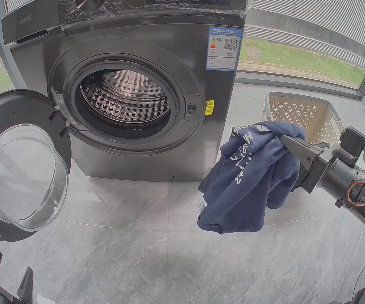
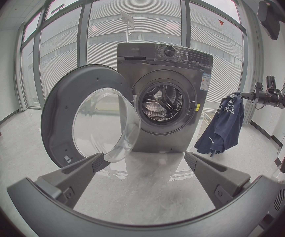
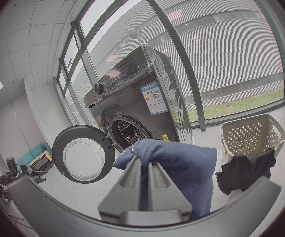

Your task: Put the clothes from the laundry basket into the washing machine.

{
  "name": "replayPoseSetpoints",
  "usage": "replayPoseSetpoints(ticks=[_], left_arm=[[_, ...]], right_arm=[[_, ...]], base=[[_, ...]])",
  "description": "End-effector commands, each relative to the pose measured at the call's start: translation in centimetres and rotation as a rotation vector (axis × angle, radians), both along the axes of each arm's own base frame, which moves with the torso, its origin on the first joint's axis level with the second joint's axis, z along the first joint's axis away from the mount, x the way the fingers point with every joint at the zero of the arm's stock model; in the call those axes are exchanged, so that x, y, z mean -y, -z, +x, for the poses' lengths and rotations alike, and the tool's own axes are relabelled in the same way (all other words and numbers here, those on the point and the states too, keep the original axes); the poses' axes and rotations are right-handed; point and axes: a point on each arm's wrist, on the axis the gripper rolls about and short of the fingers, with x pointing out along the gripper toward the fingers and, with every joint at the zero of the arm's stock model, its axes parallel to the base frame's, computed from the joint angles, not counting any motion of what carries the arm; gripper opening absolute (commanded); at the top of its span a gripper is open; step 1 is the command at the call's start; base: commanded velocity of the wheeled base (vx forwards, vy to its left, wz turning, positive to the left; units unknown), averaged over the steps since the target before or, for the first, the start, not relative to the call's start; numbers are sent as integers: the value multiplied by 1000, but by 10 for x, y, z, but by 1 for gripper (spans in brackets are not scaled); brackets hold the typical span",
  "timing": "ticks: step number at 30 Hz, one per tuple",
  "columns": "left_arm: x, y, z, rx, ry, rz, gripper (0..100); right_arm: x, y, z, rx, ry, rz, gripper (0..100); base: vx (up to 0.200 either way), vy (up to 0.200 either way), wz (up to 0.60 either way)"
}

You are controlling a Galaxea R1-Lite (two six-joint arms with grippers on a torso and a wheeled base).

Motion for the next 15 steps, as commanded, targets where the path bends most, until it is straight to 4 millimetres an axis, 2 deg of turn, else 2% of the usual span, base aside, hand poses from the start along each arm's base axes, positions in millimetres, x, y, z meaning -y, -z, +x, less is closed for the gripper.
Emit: replayPoseSetpoints(ticks=[1, 6, 15], left_arm=[[0, 5, 0, 1, 0, -1, 100], [0, 5, 0, 1, 0, 0, 100], [0, 5, 0, 0, 0, 0, 100]], right_arm=[[0, 0, 0, 1, 0, 1, 0], [0, -1, 0, 2, 0, 2, 0], [0, 0, 0, 1, 0, 1, 0]], base=[[0, 0, 0], [0, 0, 0], [0, 200, 0]])
